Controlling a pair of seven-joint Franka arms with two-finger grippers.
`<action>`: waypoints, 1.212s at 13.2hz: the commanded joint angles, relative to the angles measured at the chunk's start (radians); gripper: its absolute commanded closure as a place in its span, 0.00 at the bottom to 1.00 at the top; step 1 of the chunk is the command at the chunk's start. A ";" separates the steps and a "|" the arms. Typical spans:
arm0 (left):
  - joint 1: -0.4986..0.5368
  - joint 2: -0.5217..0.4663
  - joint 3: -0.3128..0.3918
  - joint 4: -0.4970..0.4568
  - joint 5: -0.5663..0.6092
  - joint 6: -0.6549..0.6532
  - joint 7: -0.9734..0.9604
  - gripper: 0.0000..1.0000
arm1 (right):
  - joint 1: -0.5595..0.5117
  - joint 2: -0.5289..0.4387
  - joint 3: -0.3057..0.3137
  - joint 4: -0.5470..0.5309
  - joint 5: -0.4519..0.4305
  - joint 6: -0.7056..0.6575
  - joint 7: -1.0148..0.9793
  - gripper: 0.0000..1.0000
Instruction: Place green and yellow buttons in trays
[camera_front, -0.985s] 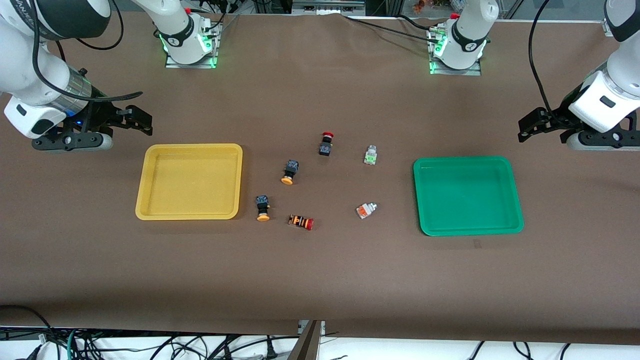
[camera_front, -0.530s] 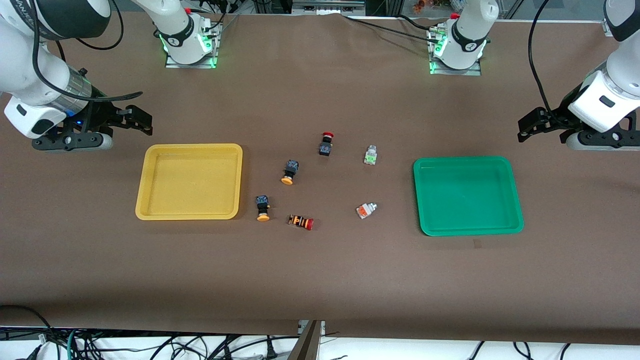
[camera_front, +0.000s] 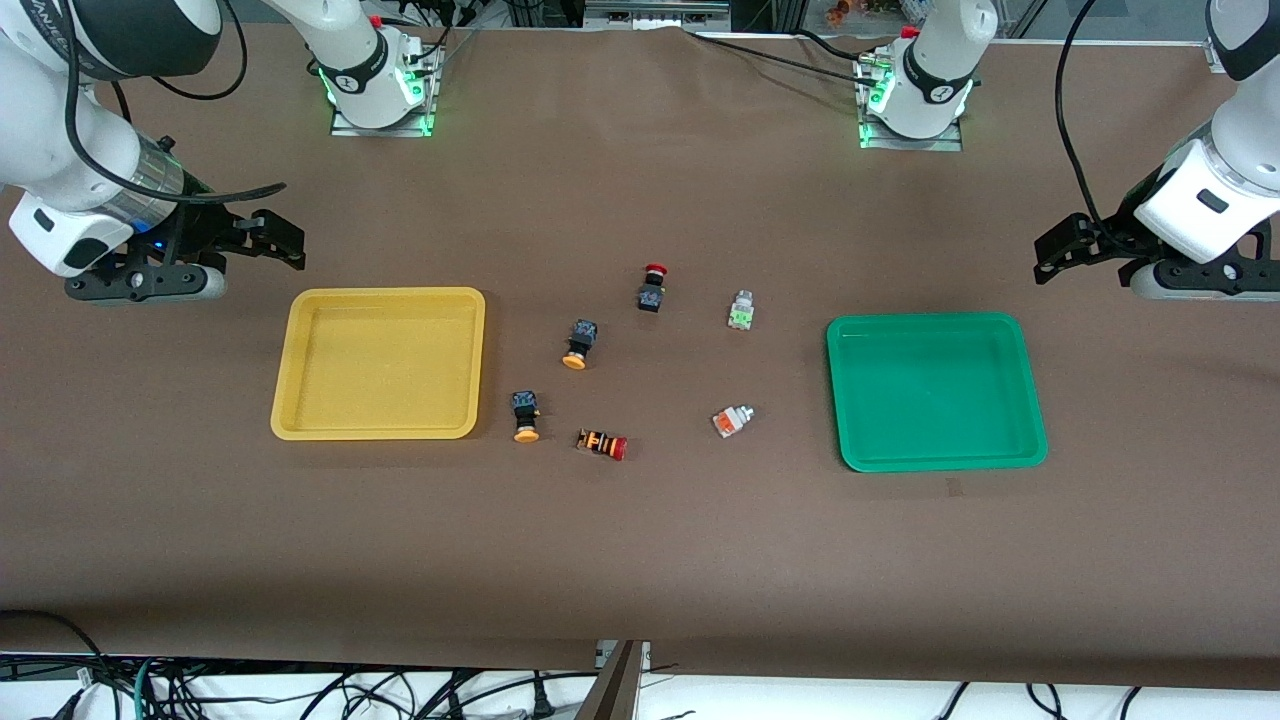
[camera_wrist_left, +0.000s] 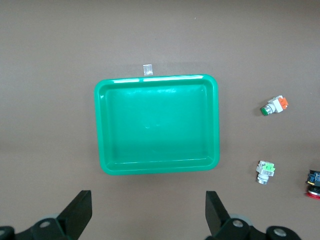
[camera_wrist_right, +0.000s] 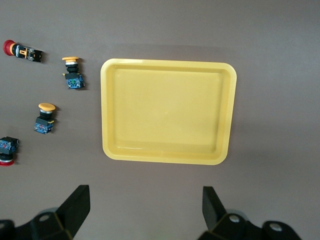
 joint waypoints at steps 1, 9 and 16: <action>-0.001 0.013 -0.005 0.032 0.012 -0.023 -0.001 0.00 | -0.012 -0.013 0.014 0.002 -0.011 -0.021 -0.003 0.01; -0.010 0.016 -0.008 0.035 0.007 -0.021 -0.001 0.00 | -0.012 -0.011 0.015 -0.005 -0.010 -0.021 0.000 0.01; -0.186 0.086 -0.008 0.036 -0.017 -0.017 -0.007 0.00 | -0.012 -0.013 0.014 -0.005 -0.009 -0.022 -0.003 0.01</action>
